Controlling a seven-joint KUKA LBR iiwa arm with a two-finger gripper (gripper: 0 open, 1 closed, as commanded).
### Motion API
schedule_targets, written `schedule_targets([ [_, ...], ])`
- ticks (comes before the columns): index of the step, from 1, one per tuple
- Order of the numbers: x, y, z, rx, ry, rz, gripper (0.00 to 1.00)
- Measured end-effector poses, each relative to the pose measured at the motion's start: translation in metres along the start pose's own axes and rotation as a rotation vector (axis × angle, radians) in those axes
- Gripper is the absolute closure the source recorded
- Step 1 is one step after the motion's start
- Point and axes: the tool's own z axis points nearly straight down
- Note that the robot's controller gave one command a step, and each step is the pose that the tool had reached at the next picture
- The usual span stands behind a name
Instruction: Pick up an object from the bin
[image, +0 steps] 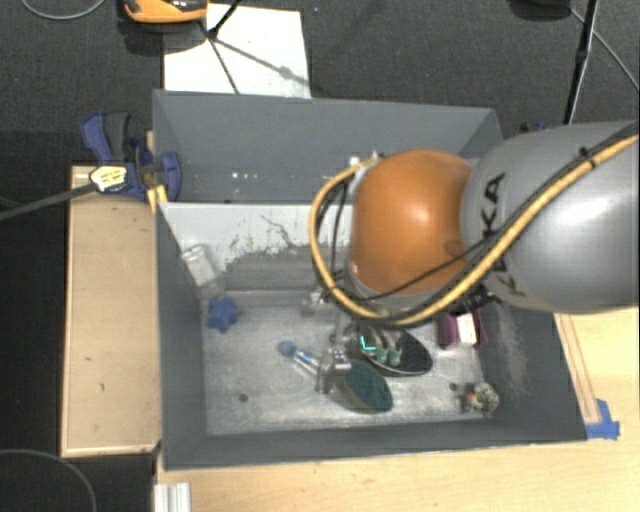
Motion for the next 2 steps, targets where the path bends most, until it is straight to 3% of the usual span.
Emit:
schedule_targets([
  [1, -0.0242, -0.0571, 0.1284, 0.001, 0.000, -0.084, 0.00],
  [2, -0.0263, -0.0556, 0.1240, -0.001, -0.008, -0.080, 1.00],
])
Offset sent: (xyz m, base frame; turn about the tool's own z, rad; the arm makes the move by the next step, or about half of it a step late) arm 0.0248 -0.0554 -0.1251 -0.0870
